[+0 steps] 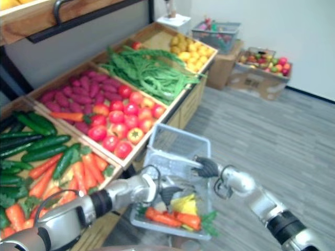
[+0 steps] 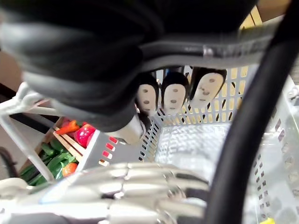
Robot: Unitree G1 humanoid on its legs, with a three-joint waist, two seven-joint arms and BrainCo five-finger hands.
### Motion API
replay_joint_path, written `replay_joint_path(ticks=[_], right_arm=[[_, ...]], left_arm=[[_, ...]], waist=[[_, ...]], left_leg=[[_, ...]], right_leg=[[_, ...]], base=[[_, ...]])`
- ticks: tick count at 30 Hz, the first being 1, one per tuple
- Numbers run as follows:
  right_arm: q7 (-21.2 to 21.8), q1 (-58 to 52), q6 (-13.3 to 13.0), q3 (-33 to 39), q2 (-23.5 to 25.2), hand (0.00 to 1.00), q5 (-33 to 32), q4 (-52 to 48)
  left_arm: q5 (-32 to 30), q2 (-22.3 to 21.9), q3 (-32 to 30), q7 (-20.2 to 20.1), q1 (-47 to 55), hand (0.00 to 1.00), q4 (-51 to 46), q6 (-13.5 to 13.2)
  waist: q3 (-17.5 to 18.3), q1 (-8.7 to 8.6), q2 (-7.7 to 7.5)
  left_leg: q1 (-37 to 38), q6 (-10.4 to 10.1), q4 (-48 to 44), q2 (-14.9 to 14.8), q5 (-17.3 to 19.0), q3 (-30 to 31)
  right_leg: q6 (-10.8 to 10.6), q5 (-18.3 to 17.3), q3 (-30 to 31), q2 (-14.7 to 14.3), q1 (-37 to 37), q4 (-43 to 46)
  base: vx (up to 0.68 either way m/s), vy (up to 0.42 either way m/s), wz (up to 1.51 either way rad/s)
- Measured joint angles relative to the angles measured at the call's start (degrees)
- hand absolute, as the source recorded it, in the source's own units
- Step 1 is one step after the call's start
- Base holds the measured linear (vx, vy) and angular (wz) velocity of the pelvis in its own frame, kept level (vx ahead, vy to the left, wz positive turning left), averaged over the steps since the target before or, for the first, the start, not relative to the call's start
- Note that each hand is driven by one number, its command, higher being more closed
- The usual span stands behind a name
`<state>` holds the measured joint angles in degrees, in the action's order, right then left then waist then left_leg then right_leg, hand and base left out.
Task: Pick vegetable in the basket
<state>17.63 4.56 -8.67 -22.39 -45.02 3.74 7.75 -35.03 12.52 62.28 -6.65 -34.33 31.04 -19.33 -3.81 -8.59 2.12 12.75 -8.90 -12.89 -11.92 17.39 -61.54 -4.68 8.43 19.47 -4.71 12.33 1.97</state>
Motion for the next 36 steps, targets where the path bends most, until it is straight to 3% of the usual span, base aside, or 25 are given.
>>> replay_joint_path(ticks=[8, 14, 18, 24, 26, 29, 31, 34, 36], right_arm=[[-6.0, -10.0, 3.0, 20.1, 13.4, 1.00, 7.6, 11.3], [-12.5, -13.2, 4.9, 36.0, 23.1, 1.00, 7.4, 27.6], [-15.8, -14.4, 5.3, 45.5, 28.1, 1.00, 5.6, 38.9], [-19.9, -14.7, 5.5, 53.0, 31.8, 1.00, 1.8, 51.8], [-20.6, -14.7, 5.5, 53.6, 32.6, 1.00, 0.6, 55.9], [-21.1, -15.0, 5.5, 53.5, 34.0, 1.00, 0.2, 59.0], [-21.3, -14.9, 5.4, 53.4, 34.8, 1.00, 0.1, 60.2], [-21.4, -15.2, 4.9, 53.3, 35.8, 1.00, -0.2, 60.7], [-21.5, -15.3, 4.9, 53.1, 36.0, 1.00, -0.2, 60.7]], left_arm=[[1.2, 4.3, -1.1, 1.6, -0.2, 0.00, -27.3, -1.7], [6.9, 10.1, -3.4, 1.8, 3.3, 0.00, -42.7, -3.7], [9.2, 12.5, -8.7, 3.4, 8.7, 0.00, -49.6, -4.0], [10.0, 16.9, -25.8, 8.9, 20.4, 0.00, -55.8, -4.2], [10.0, 16.9, -37.1, 11.3, 26.8, 0.00, -56.8, -3.4], [9.9, 16.4, -48.3, 13.6, 33.5, 0.00, -56.9, -1.8], [9.8, 13.9, -54.8, 15.0, 37.7, 0.00, -56.8, -0.6], [9.9, 4.6, -65.5, 18.3, 43.4, 0.00, -54.3, 1.6], [9.9, 2.6, -69.2, 20.3, 45.0, 0.00, -50.0, 2.4]], waist=[[-0.5, 3.26, -0.75], [-0.5, 6.01, -1.13], [0.3, 7.28, -1.55], [2.5, 8.79, -2.94], [3.1, 8.78, -3.49], [3.2, 9.23, -4.46], [3.3, 10.02, -5.20], [3.3, 10.38, -5.68], [3.4, 10.57, -5.64]], left_leg=[[-3.9, 2.1, 0.3, 0.7, -1.0, 12.3], [-9.0, 4.4, 0.3, 1.9, -2.9, 23.9], [-12.2, 5.4, 1.7, 3.7, -5.0, 32.8], [-14.2, 6.3, 7.9, 7.5, -10.1, 43.4], [-14.6, 6.4, 10.8, 8.6, -12.7, 47.5], [-14.8, 6.2, 13.5, 8.9, -15.1, 51.1], [-14.8, 6.1, 15.1, 8.9, -16.4, 52.4], [-14.7, 5.9, 16.9, 8.9, -18.0, 54.5], [-14.4, 5.9, 17.9, 8.9, -18.8, 55.2]], right_leg=[[0.2, -0.8, -10.8, 5.3, -2.8, -0.3], [0.0, -2.1, -21.8, 9.6, -4.5, -0.2], [-0.3, -2.9, -30.1, 12.4, -6.3, -0.4], [-0.5, -3.7, -38.3, 15.0, -8.6, -1.5], [-0.8, -4.2, -40.4, 15.3, -9.4, -2.0], [-0.8, -5.1, -42.6, 15.3, -10.0, -2.0], [-0.7, -5.5, -42.9, 15.0, -10.0, -2.0], [-0.6, -6.3, -44.5, 14.7, -10.5, -1.9], [-0.3, -6.5, -45.2, 14.5, -10.6, -1.8]], base=[[-0.08, -0.033, 0.76], [-0.06, -0.017, 1.00], [-0.02, -0.006, 1.11], [0.00, 0.006, 0.92], [0.01, -0.014, 0.94], [0.00, -0.024, 0.66], [0.00, -0.028, 0.42], [0.00, -0.025, 0.32], [0.01, -0.012, 0.25]])
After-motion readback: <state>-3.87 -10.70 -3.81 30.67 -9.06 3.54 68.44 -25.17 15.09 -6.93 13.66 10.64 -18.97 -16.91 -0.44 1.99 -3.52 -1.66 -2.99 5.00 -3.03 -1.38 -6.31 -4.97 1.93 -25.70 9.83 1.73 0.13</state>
